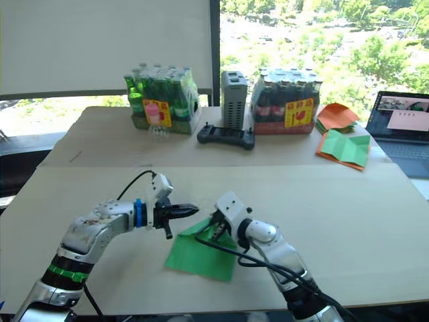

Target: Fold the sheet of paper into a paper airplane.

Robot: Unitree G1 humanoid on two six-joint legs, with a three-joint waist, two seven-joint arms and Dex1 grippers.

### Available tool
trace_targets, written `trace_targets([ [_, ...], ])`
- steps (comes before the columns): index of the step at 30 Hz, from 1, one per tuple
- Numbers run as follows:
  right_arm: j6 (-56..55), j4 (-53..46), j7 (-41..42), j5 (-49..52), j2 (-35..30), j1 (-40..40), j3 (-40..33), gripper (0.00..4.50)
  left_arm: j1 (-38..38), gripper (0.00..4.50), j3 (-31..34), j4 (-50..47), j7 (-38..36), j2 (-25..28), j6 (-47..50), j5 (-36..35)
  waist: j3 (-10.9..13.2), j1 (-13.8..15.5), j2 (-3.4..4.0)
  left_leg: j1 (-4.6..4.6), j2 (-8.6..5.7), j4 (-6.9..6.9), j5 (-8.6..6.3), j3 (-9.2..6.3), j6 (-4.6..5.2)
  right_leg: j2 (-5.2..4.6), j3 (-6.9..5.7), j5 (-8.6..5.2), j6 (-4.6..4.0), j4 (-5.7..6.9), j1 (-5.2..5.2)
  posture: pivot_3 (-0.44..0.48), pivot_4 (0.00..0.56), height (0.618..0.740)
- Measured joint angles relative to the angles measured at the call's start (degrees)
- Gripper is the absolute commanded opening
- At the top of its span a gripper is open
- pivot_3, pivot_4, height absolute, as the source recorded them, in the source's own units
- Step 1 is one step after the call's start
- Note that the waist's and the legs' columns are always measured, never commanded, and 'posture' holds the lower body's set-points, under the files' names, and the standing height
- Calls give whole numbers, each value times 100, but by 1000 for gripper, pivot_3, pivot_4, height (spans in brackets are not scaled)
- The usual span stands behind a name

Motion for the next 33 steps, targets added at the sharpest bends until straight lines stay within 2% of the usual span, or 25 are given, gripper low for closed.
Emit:
trace_targets([
  [7,20,-35,-18,-8,6,9,5,0,-53,59,-293,267,-11,-273,-255,289,0,-1,0,-6,1,0,0,0,0,0,0,0,0,1,-6,0,150,678],
  [22,150,-243,-46,-140,-10,82,44,0,-189,59,-654,344,-59,-264,-381,796,0,7,0,-4,0,1,0,0,0,0,0,0,0,0,-2,0,150,678],
  [33,186,-324,-50,-216,-11,108,157,0,-63,59,-662,141,-124,-84,-351,831,-1,-16,0,2,3,-2,0,0,0,2,1,0,0,2,-1,0,150,678],
])
